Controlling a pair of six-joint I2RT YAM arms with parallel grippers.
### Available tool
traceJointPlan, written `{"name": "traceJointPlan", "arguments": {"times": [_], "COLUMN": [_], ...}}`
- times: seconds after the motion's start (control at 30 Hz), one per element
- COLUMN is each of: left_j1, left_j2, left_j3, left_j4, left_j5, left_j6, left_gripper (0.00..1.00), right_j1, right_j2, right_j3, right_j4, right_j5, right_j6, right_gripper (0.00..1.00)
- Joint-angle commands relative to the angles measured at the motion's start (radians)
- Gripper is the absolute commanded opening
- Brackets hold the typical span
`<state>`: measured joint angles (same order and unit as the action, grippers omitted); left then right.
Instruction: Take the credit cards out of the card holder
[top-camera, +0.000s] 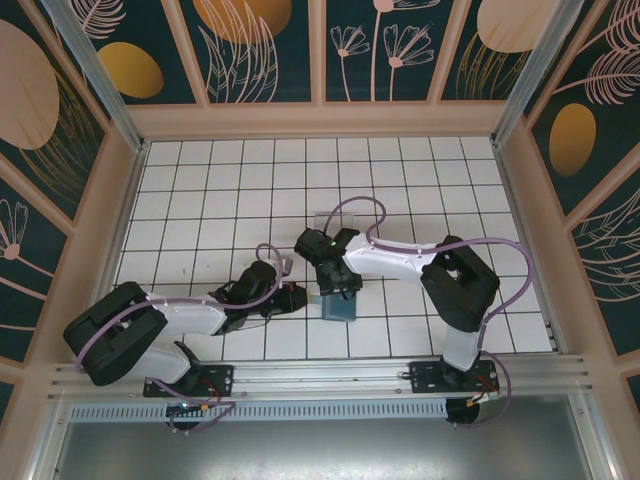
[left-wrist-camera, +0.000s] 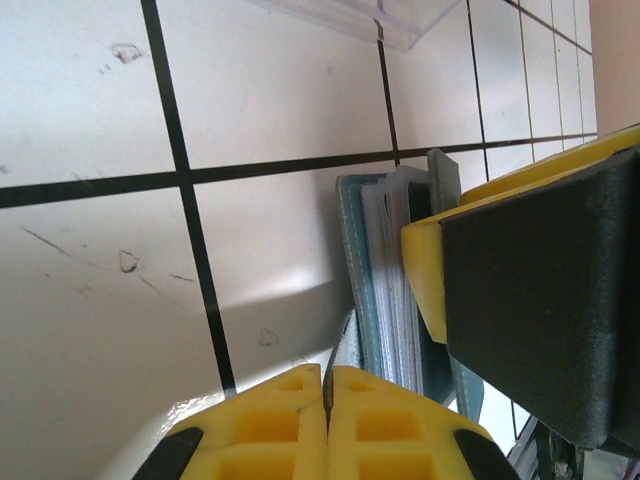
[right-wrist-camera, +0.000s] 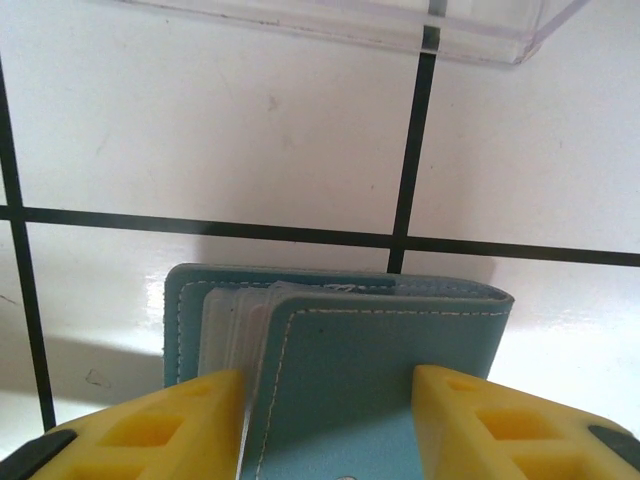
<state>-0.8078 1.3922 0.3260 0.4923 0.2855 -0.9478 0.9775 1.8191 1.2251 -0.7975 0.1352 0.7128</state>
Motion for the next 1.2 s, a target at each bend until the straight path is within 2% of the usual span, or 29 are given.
{"name": "traceJointPlan", "arguments": {"times": [0.0,0.4,0.6,0.83,0.97,1.17], "left_j1": [0.015,0.039,0.045,0.047,0.054,0.075], "left_j2": [-0.037,-0.061,-0.053,-0.057,-0.063,-0.094], "left_j3": [-0.013,-0.021,-0.012,-0.012,-0.014,-0.024], "left_j4": [-0.054,-0.083,-0.085,-0.100,-0.107,-0.138], "left_j5": [-0.040,-0.068,-0.065,-0.082,-0.089,-0.097], "left_j6": [0.013,0.006,0.007,0.002,-0.003,-0.002], "left_gripper": [0.00,0.00,0.00,0.00,0.00,0.00], "right_j1": [0.003,0.000,0.000,0.000,-0.010,-0.062], "right_j2": [-0.036,-0.063,-0.080,-0.108,-0.138,-0.207], "right_j3": [0.020,0.017,0.003,-0.019,-0.049,-0.163], "right_j4": [-0.069,-0.079,-0.072,-0.071,-0.036,0.121], "right_j5": [0.065,0.072,0.072,0.070,0.040,-0.091], "right_j6": [0.005,0.004,0.013,0.024,0.028,0.042], "right_gripper": [0.48,0.50,0.58,0.56,0.49,0.32]}}
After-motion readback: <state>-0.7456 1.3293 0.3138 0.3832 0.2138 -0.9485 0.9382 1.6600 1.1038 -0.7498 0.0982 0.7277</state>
